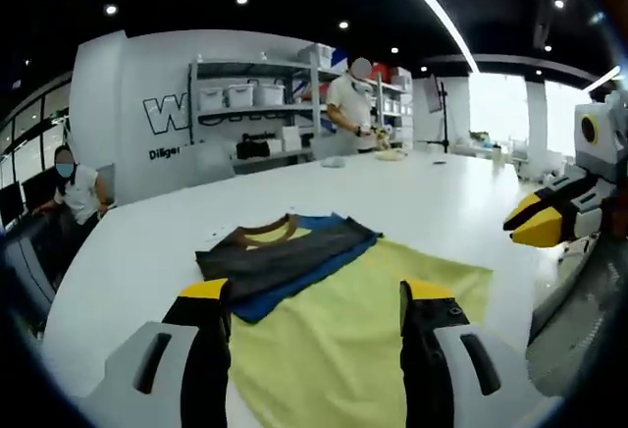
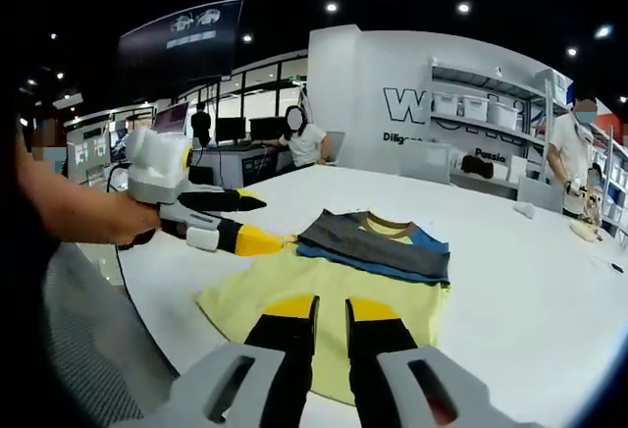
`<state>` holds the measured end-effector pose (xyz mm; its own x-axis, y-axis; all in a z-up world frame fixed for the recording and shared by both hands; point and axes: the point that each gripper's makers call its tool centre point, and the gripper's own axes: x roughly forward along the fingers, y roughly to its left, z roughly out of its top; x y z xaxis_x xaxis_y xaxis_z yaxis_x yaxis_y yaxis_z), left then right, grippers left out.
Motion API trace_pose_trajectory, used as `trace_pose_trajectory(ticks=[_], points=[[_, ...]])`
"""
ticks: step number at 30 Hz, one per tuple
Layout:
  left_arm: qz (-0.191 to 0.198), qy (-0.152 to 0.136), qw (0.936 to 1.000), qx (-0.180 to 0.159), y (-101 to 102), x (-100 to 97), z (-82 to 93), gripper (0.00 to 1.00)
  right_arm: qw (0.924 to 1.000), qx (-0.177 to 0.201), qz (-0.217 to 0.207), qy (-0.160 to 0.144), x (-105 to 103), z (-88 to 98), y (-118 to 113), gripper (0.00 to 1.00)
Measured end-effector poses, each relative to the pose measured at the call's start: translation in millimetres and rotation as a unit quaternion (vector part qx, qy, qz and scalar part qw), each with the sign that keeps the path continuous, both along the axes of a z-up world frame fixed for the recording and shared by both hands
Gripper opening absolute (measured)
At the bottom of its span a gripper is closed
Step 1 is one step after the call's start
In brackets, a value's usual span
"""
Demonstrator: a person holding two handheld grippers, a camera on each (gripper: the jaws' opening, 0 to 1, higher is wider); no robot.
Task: Fold the garment on the visible template until the final outline fits inside the template.
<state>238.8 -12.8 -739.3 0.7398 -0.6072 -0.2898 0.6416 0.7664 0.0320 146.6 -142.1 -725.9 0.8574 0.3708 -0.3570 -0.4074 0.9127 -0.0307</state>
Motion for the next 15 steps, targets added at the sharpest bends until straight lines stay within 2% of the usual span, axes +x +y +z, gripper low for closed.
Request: trace_pose_trajectory(ticks=[4,7,11,13,15], points=[[0.002,0.011,0.9999,0.006,10,-14.7,-6.3,0.66,0.9995,-0.023,-0.014,0.019,4,-4.0,-19,0.16],[0.006,0.021,0.9997,0.006,16,-20.4,-10.2,0.66,0.9984,-0.028,-0.022,0.044,7,-11.7,-29,0.31],[0.005,0.033,0.9994,0.008,19,-28.7,-14.7,0.65,0.9976,-0.035,-0.020,0.057,5,-16.3,-33,0.40],[0.004,0.041,0.9991,0.009,20,-33.3,-17.2,0.64,0.9966,-0.041,-0.018,0.068,5,-20.7,-36,0.49],[0.005,0.054,0.9984,0.013,23,-37.8,-21.8,0.64,0.9952,-0.045,-0.015,0.085,3,-26.8,-40,0.53]])
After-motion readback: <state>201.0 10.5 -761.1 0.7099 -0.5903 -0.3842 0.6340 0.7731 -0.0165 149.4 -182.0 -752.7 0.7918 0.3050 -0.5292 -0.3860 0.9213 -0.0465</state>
